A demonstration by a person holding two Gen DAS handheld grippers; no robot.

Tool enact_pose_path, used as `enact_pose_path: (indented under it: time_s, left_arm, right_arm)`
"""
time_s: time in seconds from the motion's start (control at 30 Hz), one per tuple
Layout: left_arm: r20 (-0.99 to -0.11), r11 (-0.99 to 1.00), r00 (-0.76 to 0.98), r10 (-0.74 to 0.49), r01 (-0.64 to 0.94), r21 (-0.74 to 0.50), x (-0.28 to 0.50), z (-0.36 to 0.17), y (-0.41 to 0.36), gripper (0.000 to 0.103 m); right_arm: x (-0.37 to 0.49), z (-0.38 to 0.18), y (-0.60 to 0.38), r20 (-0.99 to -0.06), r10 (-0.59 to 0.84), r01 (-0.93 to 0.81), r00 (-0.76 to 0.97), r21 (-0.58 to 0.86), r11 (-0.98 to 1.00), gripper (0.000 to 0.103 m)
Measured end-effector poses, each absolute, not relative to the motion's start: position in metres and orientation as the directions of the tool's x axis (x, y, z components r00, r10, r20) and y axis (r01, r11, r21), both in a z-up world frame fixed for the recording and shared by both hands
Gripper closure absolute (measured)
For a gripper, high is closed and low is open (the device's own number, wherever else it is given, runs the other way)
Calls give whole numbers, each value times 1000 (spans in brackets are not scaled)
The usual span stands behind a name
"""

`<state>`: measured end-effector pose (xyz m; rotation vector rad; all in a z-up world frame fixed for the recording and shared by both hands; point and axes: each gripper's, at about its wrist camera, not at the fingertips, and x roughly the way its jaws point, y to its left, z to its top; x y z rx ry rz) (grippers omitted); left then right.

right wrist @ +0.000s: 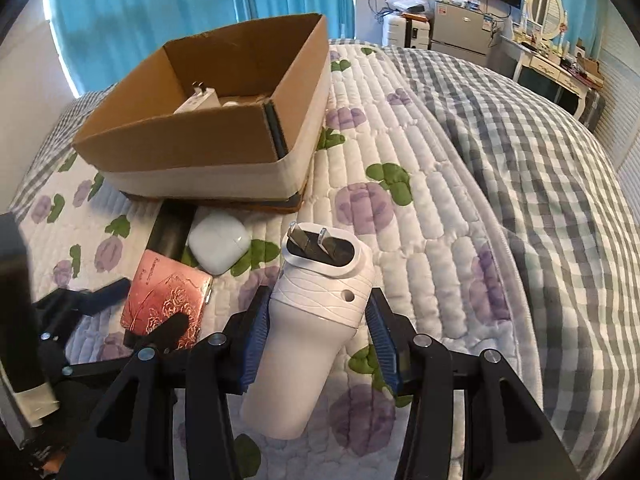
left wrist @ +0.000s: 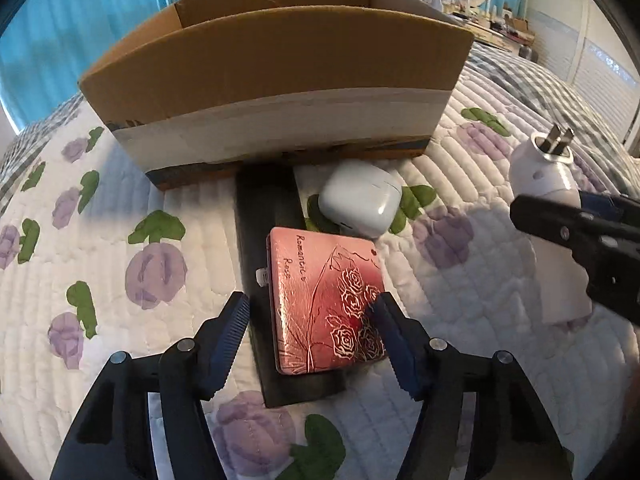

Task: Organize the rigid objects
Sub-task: 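Grasp the pink card case with the left tool while the right tool grasps the white dryer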

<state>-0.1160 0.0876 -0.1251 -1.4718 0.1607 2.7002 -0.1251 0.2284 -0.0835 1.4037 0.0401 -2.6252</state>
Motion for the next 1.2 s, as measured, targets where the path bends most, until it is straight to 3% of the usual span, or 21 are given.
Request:
enact_pose_path:
  time_s: [0.07,0.1,0.13,0.17,0.23,0.37,0.47,0.7,0.87,0.9,1.0,1.2]
  left_arm:
    - [-839,-993,-544,-6,-96,69,-116,-122,89,45]
    - [-838,-994,-546,-5,-89,63,-115,-118,88,53]
    - [-830,-994,-557,3,-90,56,-115,-114,88,71]
    - [-829,-994,-558,22,-98,40,-115,-110,87,75]
    - [-836,-992,-538,106,-121,-47,-115,-104,87,75]
    - [-843,-992,-529,91,-126,-28,-119,-106,94,73]
    - [-852,-984,-494,173,-113,-134,-121,-107,89,73]
    - [-811,-951,-499,304,-203,-231,-117,-91,95,73]
    - [-839,-962,-476,263,-193,-192,-131,-103,102,75]
    - [-840,-962,-472,265,-188,-198,-132,-106,100,86]
    - [-826,-954,-481,295,-195,-227,-125,-103,98,92]
    - [-795,-968,-557,240,-199,-153,-113,-74,98,93]
  right_arm:
    - [-124,-85,228,-830,-134,162,-542,53,-985,56]
    - [-123,-84,228,-828,-135,159,-545,56,-986,56]
    - [-121,-82,230,-824,-138,158,-549,60,-986,56]
    - [-122,-82,230,-821,-142,158,-552,64,-985,56]
    - [-121,-80,232,-817,-148,157,-558,71,-985,56]
    - [-121,-79,233,-816,-146,150,-559,73,-986,56]
    - [-120,-80,233,-815,-147,148,-560,76,-986,56]
    - [-121,-81,232,-821,-150,155,-551,75,-985,56]
    - [-121,-83,236,-826,-146,136,-544,85,-987,56]
    - [-121,-83,237,-826,-148,134,-544,88,-987,56]
    - [-121,-83,235,-827,-145,140,-543,81,-987,56]
    - [-117,-75,235,-811,-141,139,-568,75,-988,56]
